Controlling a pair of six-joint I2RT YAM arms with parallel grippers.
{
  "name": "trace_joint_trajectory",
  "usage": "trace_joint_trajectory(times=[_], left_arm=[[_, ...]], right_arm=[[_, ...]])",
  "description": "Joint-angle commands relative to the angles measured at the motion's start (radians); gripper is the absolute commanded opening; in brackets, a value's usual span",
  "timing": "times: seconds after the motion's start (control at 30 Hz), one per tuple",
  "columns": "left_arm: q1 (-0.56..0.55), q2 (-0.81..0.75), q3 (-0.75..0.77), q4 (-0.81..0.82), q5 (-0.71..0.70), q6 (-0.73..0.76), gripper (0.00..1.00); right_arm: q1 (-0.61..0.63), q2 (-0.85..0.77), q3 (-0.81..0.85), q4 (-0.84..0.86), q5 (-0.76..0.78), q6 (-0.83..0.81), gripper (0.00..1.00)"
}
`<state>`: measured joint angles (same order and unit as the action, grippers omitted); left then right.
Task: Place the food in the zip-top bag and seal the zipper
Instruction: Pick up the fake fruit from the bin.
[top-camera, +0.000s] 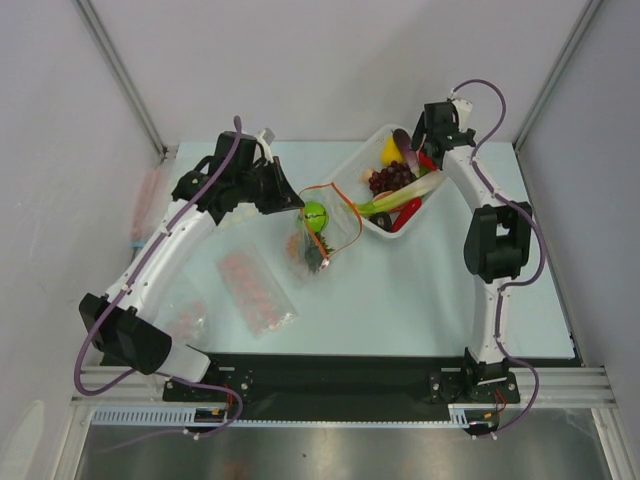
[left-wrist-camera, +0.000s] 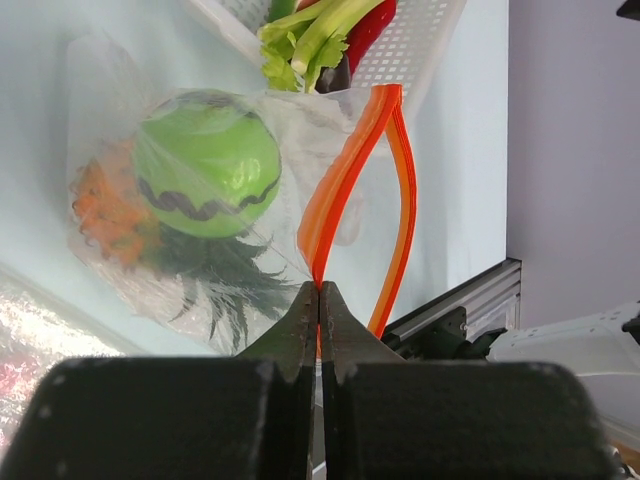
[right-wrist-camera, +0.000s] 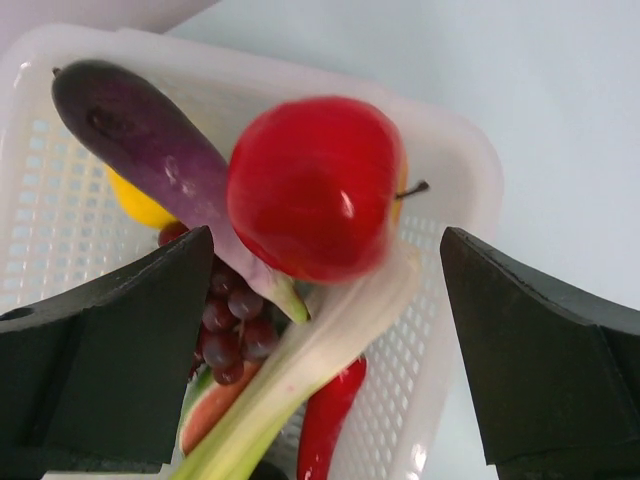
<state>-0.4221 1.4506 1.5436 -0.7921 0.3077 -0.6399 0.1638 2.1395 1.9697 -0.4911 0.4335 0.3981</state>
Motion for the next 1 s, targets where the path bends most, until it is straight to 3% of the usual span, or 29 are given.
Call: trace_joint_trajectory(times=[0.0, 0.33, 0.5, 0.77, 0.97], left_arm=[[0.005, -0.035, -0.002, 0.044, 0.011, -0.015, 0.00], [0.005, 0.005, 0.062, 0.010, 0.008, 0.019, 0.00], [0.005, 0.010, 0.073, -0.001, 0.007, 0.036, 0.00], [0.005, 0.022, 0.082, -0.002, 0.041, 0.037, 0.00], [0.005, 0.033, 0.072, 0.011, 0.051, 0.039, 0.00]], right_arm=[[-0.004, 0.057, 0.103, 0.054, 0.024, -0.019, 1.00], [-0.004, 0.164, 0.172, 0.062, 0.036, -0.005, 1.00], [-0.004, 0.142, 0.149, 0.069, 0.004, -0.015, 0.83], [0.014, -0.051, -0.040, 0.112, -0.012, -0.051, 0.72], [0.039, -0.269, -0.209, 0.141, -0.208, -0.097, 0.64]])
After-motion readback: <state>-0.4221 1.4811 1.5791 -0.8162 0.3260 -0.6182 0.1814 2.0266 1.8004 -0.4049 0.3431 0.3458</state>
